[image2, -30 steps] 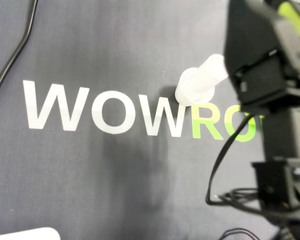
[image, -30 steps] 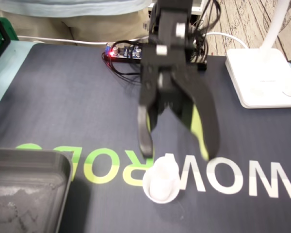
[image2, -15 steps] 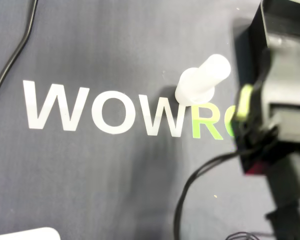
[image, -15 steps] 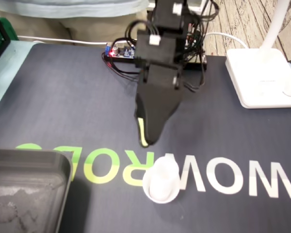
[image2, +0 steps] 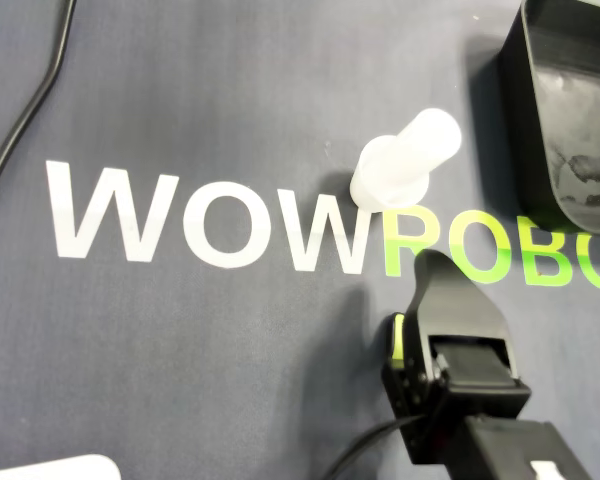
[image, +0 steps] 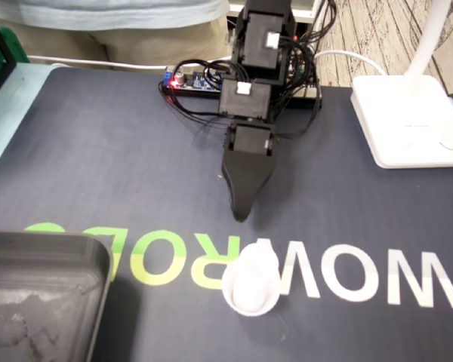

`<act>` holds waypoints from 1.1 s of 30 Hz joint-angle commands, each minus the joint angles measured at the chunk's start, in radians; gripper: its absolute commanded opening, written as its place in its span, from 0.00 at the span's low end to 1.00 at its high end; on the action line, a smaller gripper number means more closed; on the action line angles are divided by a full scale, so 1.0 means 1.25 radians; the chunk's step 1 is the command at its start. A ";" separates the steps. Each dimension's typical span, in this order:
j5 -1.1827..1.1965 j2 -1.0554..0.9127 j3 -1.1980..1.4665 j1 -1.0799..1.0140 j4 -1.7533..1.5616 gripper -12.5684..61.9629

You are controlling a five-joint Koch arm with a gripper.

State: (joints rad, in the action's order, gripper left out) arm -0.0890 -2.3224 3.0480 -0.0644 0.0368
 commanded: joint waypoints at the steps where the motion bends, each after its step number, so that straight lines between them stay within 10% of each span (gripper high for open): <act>1: 0.004 -0.061 0.021 0.002 0.000 0.62; 33: 0.025 -0.061 0.039 -0.004 0.000 0.62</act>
State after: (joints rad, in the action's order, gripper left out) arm -0.0614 -2.3224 3.0557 -0.0690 0.0337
